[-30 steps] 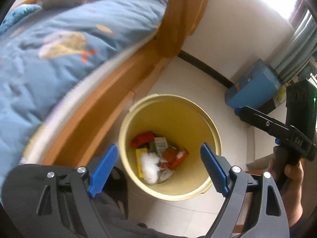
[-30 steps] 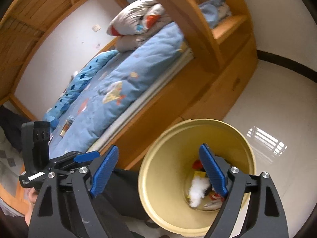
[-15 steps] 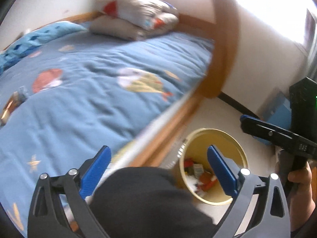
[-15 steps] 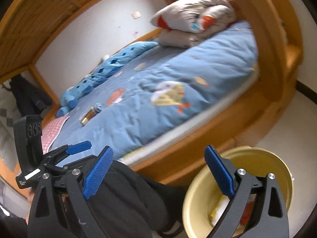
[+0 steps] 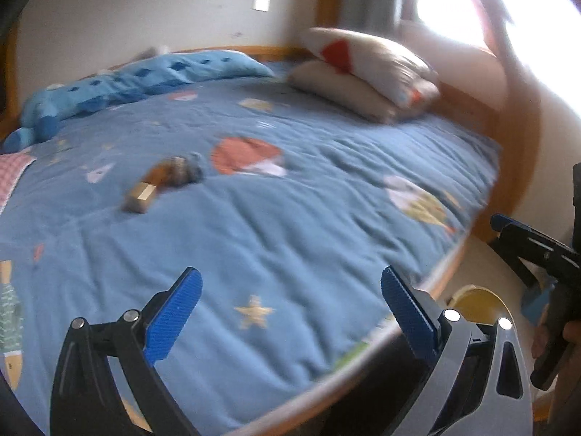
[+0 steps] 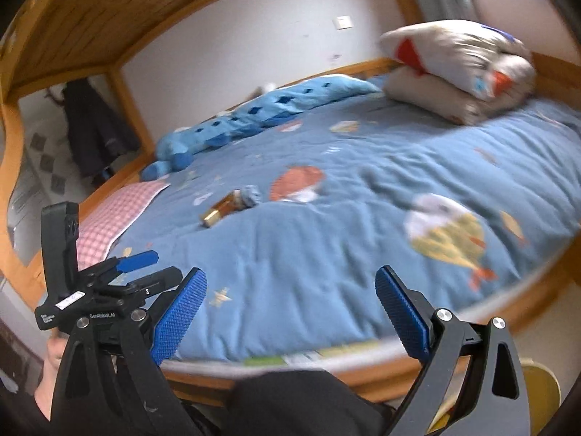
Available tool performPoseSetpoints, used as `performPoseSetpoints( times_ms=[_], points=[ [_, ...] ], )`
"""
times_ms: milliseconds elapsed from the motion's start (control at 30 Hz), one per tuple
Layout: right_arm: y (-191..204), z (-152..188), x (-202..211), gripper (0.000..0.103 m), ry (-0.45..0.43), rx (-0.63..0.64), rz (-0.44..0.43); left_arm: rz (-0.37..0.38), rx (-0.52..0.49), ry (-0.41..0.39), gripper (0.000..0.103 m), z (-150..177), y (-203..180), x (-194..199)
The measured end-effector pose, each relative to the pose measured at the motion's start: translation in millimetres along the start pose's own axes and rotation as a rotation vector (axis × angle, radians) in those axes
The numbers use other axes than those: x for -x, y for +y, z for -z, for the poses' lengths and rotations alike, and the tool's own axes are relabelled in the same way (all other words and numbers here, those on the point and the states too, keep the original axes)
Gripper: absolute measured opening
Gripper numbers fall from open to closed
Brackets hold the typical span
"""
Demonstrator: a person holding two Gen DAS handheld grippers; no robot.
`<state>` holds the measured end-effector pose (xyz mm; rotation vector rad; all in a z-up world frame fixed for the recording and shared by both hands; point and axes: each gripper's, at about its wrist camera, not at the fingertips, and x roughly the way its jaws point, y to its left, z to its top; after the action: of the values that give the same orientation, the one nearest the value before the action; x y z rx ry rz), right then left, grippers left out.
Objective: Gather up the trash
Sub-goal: 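Move both open tools back over the bed toward the amber bottle, then grasp the gold-capped amber bottle with the left tool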
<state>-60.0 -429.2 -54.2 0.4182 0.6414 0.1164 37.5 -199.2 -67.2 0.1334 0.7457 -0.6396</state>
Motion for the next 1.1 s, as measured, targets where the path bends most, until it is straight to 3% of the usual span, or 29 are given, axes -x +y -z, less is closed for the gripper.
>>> performPoseSetpoints(
  times_ms=[367, 500, 933, 1100],
  points=[
    [59, -40, -82, 0.091, 0.034, 0.107, -0.086, -0.100, 0.055, -0.030, 0.099, -22, 69, -3],
    [73, -52, -102, 0.091, 0.006, 0.128, -0.064, -0.118, 0.079, -0.029, 0.099, -31, 89, -13],
    [90, -80, -200, 0.092, 0.061, 0.174, -0.063, -0.158, 0.179, 0.061, 0.099, -50, 159, -86],
    [84, -85, -237, 0.092, 0.086, 0.153, -0.076, -0.185, 0.159, 0.095, 0.099, -57, 173, -121]
  ],
)
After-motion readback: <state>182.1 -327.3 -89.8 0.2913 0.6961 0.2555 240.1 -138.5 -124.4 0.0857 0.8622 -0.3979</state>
